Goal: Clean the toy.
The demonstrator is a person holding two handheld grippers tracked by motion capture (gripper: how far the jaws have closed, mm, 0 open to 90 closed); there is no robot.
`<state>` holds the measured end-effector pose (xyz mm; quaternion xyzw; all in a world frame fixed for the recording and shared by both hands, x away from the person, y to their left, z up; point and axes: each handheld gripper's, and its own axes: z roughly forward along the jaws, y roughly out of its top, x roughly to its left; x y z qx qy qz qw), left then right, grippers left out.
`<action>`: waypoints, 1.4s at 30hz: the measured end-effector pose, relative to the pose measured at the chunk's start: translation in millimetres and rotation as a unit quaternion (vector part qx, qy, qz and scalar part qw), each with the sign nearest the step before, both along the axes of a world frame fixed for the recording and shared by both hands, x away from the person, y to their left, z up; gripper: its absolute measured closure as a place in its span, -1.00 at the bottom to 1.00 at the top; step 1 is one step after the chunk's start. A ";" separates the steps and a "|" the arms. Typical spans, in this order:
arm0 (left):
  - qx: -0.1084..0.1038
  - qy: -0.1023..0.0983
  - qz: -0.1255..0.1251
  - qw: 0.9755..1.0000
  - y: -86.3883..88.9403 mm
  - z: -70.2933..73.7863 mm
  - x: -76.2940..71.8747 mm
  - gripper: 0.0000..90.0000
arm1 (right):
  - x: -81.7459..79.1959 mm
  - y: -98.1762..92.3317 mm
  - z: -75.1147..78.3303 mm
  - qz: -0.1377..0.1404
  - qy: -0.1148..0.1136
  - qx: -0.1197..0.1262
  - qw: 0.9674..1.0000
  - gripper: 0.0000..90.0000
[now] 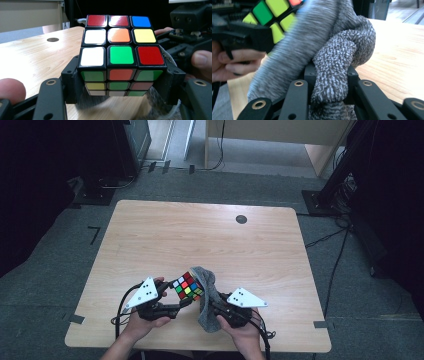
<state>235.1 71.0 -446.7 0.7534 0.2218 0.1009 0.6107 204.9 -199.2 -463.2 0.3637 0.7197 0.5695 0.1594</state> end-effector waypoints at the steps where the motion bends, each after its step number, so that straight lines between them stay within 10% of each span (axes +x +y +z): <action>1: 0.002 0.000 0.000 1.000 -0.5 -0.1 0.1 -0.24 | -0.7 1.4 -0.9 0.002 0.001 0.000 1.000 0.62; 8: 0.004 0.003 0.001 1.000 -0.2 -0.3 0.7 -0.24 | -3.3 20.0 -9.7 0.046 0.020 -0.020 0.999 0.60; 16: 0.007 0.003 0.003 1.000 0.3 -0.6 1.3 -0.24 | -0.6 -0.8 -1.7 -0.003 0.006 0.009 1.000 0.61; 24: 0.003 0.003 0.005 1.000 1.3 0.0 1.7 -0.24 | -7.7 26.6 -13.1 0.049 0.021 -0.009 0.999 0.60; 31: 0.001 0.003 0.000 1.000 1.4 0.8 0.8 -0.24 | -2.9 5.5 -3.0 0.003 0.003 0.008 1.000 0.60; 42: 0.004 0.005 0.001 1.000 1.3 0.1 1.2 -0.24 | -9.3 30.2 -14.3 0.062 0.013 -0.029 0.998 0.60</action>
